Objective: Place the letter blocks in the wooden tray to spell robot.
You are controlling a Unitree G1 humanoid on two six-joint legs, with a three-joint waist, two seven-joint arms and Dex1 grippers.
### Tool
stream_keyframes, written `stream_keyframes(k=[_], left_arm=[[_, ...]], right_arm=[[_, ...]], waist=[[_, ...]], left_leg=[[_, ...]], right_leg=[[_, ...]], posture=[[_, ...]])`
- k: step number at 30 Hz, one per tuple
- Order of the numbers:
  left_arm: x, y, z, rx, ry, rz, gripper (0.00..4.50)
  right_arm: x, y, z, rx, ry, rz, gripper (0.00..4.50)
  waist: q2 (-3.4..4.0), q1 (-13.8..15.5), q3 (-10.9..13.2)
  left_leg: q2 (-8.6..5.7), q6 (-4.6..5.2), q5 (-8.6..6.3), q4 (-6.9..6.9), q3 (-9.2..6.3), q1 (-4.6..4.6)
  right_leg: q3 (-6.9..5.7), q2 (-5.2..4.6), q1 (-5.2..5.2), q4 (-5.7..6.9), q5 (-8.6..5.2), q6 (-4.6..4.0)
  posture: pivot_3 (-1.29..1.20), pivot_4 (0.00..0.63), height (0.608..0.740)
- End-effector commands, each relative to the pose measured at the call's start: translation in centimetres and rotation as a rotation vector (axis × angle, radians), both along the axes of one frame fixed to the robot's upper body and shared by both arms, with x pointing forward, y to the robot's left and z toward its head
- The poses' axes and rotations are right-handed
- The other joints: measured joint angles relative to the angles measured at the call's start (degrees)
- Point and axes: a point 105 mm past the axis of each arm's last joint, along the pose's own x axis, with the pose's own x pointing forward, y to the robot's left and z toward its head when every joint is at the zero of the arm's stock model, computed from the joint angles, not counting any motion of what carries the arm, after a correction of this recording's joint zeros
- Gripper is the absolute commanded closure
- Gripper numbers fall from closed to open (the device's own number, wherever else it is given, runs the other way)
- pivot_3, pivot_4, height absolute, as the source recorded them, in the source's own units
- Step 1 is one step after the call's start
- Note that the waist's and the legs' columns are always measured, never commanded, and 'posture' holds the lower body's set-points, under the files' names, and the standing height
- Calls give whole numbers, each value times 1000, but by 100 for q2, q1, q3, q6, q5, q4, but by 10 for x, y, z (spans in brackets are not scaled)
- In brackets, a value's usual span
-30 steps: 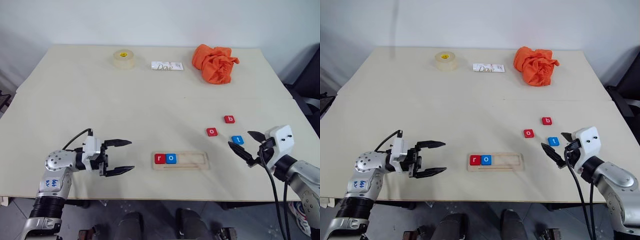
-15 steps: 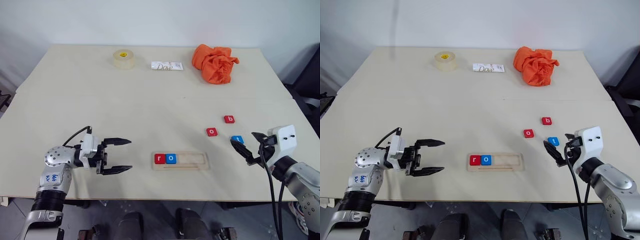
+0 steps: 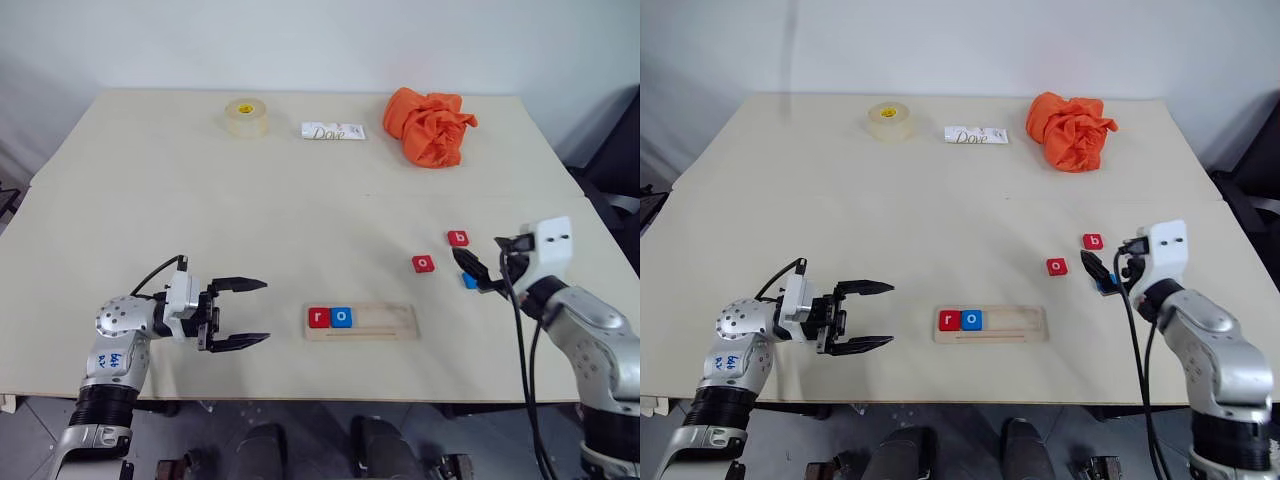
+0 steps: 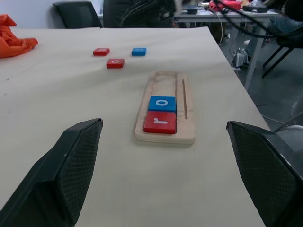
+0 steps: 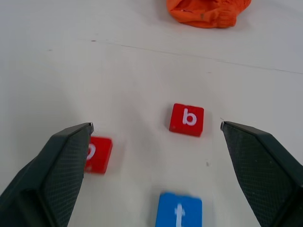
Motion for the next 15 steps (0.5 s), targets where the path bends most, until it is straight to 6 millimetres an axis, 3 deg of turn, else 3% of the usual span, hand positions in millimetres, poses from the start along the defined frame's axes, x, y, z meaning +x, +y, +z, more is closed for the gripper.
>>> stream_keyframes(k=[1,9,15], left_arm=[[-4,-5,7,-14,-63,-7,56],[-12,-8,6,-46,-67,23,56],[-15,-8,4,-47,-61,39,56]], right_arm=[[19,-3,0,-8,-19,-50,0],[52,-6,-18,-14,-19,-130,0],[62,-6,-29,-11,-2,-139,0]], waist=[[0,2,0],[1,-17,1],[1,-75,1]], left_leg=[[0,0,0,-1,0,-4],[0,1,0,-6,2,-10],[0,1,0,-7,2,-10]], right_leg=[[0,0,-4,0,0,0],[0,-1,-9,-2,0,1],[0,-1,-9,-1,0,1]], posture=[[0,150,740],[0,150,740],[0,150,740]])
